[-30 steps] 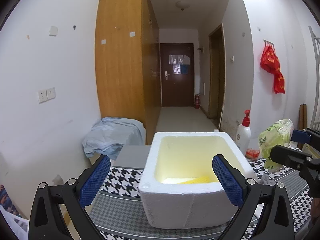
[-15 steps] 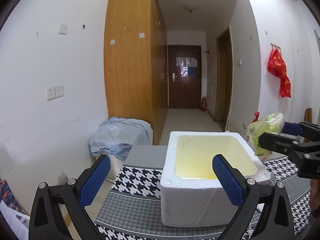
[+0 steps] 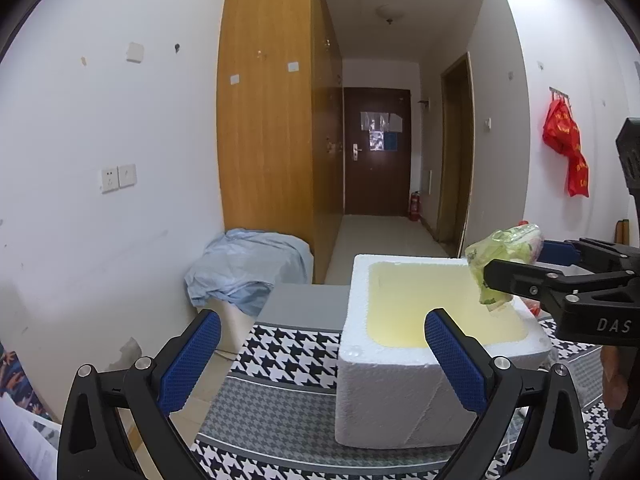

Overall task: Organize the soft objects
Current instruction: 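Lower the tissue pack over the foam box and open the right tool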

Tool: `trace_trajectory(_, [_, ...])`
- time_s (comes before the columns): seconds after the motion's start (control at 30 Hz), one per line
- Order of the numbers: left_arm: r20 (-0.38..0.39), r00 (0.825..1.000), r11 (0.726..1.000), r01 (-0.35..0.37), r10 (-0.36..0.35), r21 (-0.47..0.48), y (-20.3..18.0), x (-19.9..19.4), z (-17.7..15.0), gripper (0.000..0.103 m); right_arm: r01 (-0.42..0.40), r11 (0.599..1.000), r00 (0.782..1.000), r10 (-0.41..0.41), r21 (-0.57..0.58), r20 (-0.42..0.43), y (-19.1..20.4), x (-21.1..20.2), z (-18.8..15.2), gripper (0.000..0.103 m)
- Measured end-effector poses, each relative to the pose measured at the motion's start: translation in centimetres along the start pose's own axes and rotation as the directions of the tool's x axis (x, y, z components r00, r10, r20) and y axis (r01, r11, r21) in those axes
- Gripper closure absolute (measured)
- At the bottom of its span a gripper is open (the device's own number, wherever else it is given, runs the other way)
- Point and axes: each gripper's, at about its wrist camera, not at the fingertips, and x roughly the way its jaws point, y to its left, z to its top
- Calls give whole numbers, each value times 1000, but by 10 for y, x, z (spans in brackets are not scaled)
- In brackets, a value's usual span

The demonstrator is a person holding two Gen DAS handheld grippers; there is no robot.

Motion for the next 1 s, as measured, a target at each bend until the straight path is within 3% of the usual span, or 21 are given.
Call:
trace_trajectory(0.2, [2, 1000, 1000, -25, 25, -11, 10, 0, 1, 1, -15, 1000, 1000, 15, -21, -15, 3, 10, 2, 22])
trace_trajectory(0.43, [-5, 1000, 1000, -27, 27, -16, 15, 3, -2, 1, -25, 999, 999, 23, -45, -50, 9, 20, -1, 4])
trace_trajectory(0.53, [-10, 999, 999, -33, 32, -22, 17, 5, -1, 1, -31, 999, 999, 30, -32, -36, 6, 17, -3, 1])
trace_trajectory(1.0, [-10, 1000, 1000, -7, 6, -9, 10, 0, 2, 1, -3, 1000, 1000, 3, 10, -17, -8, -5, -2, 1])
